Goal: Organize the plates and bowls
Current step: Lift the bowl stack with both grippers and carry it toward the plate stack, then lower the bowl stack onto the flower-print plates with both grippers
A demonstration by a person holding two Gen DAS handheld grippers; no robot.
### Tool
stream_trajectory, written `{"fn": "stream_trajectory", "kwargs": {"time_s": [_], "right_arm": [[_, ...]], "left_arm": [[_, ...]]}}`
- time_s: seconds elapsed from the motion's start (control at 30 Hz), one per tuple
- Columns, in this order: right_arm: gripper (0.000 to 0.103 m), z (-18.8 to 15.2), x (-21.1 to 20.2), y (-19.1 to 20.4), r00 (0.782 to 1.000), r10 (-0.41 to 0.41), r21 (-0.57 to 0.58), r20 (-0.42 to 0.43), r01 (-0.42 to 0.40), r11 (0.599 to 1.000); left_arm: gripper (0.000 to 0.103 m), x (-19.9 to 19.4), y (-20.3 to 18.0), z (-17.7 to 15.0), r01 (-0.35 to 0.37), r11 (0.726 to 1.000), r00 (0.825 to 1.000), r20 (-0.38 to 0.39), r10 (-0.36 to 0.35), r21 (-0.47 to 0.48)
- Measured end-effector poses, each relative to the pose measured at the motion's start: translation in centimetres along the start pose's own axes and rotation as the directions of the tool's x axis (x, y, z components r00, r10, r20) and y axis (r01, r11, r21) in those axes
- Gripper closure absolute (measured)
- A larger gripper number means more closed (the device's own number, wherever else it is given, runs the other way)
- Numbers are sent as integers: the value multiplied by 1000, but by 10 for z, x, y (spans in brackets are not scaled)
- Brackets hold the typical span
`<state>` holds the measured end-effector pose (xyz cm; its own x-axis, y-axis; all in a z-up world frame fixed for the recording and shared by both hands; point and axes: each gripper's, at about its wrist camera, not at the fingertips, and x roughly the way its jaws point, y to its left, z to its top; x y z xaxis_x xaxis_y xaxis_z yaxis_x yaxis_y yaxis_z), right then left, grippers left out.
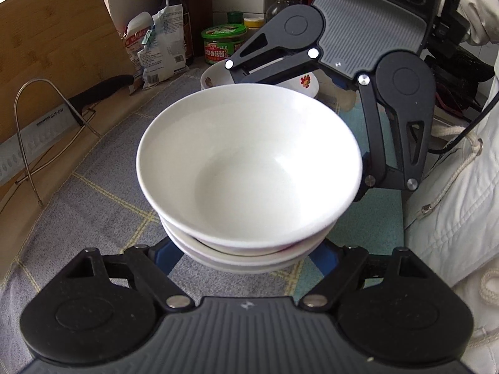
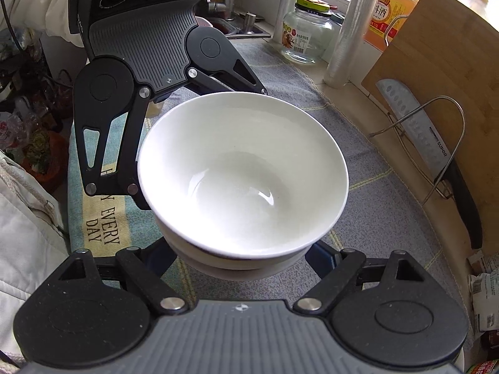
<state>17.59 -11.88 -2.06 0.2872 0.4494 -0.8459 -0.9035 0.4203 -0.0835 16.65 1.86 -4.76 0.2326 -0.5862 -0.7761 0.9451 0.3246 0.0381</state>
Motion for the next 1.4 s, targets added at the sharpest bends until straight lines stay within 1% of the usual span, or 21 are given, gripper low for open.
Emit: {"fn": "stream_trajectory", "kwargs": {"time_s": [0.17,0.33,0.53,0.63,0.87,1.0,1.13,1.27,1.4], "right_arm": [[12,-15,-24,-4,1000,-8,-24,20,8,1000],[12,-38,-51,-14,999,-34,-20,30,35,999],[12,-71,-80,-33,994,-109,24,16,109,994],[12,-88,-92,-47,989,-151,64,-1,151,987],[12,-123,-104,-85,975,-220,154,-37,224,962],[12,-136,-95,-103,970,-236,190,-64,244,951],[12,-146,-85,-119,971,-224,215,-83,237,947],[12,-156,-79,-127,975,-204,227,-92,221,949],[12,-157,-76,-128,976,-196,226,-96,213,951]], "left_arm": [[18,5,-18,25,-25,1000,1000,-2,25,-4],[18,19,-35,57,-28,999,1000,7,28,29],[18,51,-42,102,8,995,1000,23,-11,103],[18,68,-42,124,29,988,999,30,-34,149],[18,111,-34,166,65,968,997,18,-72,243],[18,139,-26,179,86,962,996,-3,-88,260],[18,159,-18,182,109,964,994,-22,-107,243],[18,169,-13,182,121,967,993,-33,-117,222],[18,175,-8,181,125,970,992,-43,-119,208]]}}
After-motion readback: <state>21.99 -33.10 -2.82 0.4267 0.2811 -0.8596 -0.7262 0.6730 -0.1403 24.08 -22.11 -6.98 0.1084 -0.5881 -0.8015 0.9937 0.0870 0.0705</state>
